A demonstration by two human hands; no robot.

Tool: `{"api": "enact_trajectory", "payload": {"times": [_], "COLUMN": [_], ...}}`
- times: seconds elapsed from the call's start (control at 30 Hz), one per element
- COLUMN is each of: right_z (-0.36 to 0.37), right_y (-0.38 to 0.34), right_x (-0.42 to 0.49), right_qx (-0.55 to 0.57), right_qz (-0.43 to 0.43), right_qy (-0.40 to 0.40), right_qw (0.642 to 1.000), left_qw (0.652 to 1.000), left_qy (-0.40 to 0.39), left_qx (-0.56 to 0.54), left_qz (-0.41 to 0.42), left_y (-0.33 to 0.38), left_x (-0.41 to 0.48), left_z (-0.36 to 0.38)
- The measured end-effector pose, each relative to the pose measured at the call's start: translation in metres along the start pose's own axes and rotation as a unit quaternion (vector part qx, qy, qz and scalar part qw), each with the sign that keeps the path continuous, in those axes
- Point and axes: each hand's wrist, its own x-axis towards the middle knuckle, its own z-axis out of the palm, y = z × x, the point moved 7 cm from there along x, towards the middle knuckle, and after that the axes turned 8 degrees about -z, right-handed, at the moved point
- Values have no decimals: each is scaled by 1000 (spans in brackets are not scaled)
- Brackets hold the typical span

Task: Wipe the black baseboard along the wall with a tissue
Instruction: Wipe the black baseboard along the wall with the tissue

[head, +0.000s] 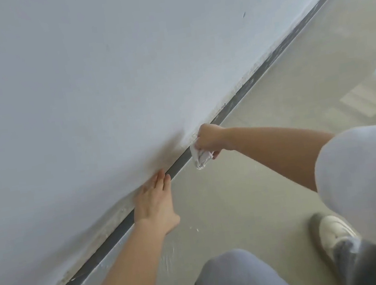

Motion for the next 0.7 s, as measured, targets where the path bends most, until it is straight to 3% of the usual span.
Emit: {"api": "enact_trajectory", "payload": {"times": [0.1, 0.13, 0.2, 0.4, 0.5, 0.7], "right_z": [36, 48, 72, 96, 74, 0], "right_y": [19, 32, 51, 69, 78, 98], "right_x": [4, 7, 17, 44, 54, 65], "right_qx": [5, 106, 268, 520, 570, 563], "right_qz": [-4, 34, 80, 130, 146, 135], "right_qy": [-22, -8, 1, 10, 1, 28], "right_qw": [1000, 994, 960, 844, 808, 815], "left_qw": [1000, 1000, 1000, 998, 991, 962], "left_qy": [9, 13, 18, 23, 36, -5], "left_qx": [3, 3, -1, -19, -55, -58], "left_qz": [3, 4, 4, -54, -121, -267], "left_y": [1, 1, 0, 9, 17, 35], "left_x": [1, 3, 5, 8, 5, 7], "left_z": [-1, 0, -1, -6, -12, -1]}}
